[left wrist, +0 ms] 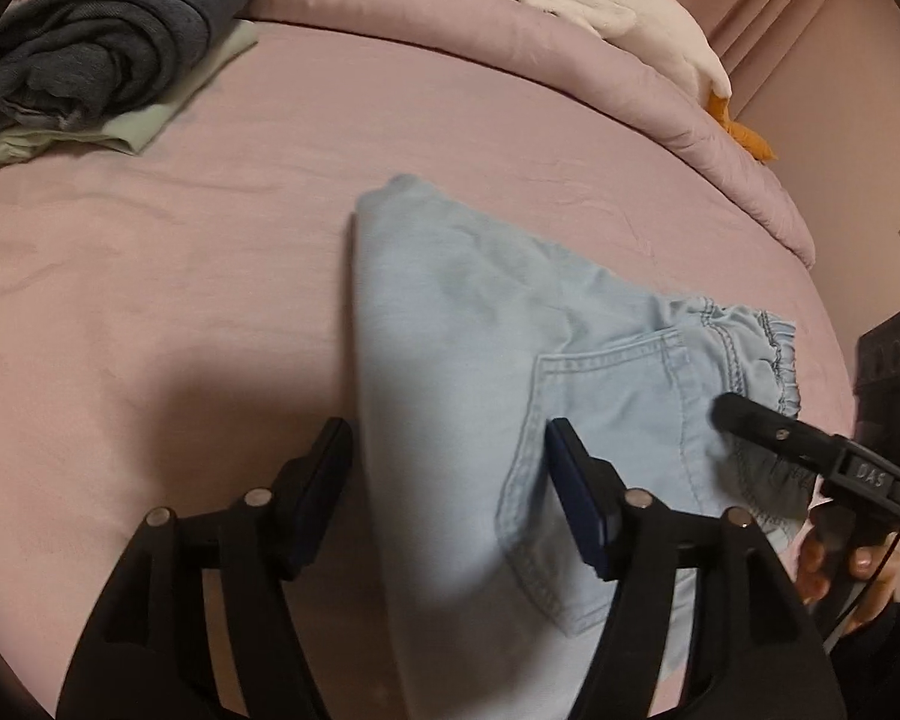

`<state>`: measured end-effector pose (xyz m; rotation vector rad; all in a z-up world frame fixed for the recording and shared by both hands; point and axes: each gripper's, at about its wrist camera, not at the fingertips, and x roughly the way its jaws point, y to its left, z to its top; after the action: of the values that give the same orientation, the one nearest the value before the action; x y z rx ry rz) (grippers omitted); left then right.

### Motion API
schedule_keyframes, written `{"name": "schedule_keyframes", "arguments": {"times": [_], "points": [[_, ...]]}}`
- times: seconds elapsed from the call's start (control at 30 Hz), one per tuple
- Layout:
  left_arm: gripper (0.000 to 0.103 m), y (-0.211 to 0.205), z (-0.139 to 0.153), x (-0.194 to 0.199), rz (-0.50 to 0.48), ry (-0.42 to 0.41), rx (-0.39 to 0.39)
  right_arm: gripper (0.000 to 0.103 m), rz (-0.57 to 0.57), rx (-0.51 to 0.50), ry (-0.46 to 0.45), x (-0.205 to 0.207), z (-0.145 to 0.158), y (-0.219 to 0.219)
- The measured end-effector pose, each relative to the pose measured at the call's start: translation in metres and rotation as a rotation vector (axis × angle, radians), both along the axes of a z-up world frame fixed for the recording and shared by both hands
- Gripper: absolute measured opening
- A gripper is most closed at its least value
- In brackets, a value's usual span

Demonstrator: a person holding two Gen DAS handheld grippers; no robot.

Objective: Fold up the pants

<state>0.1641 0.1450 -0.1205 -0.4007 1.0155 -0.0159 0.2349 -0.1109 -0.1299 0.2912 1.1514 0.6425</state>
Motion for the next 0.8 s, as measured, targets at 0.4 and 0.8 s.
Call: {"name": "schedule_keyframes", "arguments": {"times": [0.4,0.8], "points": [[0.077,-0.011,-0.007,-0.043,-0.020,0.013,0.150,0.075,0.083,-0.281,-0.165,-0.053,0.024,-0.023],[0.078,-0.015,-0.007,-0.067,0.023,-0.006,0.186,0.086,0.006,-0.250,-0.118,-0.059,0.006,-0.041]]}}
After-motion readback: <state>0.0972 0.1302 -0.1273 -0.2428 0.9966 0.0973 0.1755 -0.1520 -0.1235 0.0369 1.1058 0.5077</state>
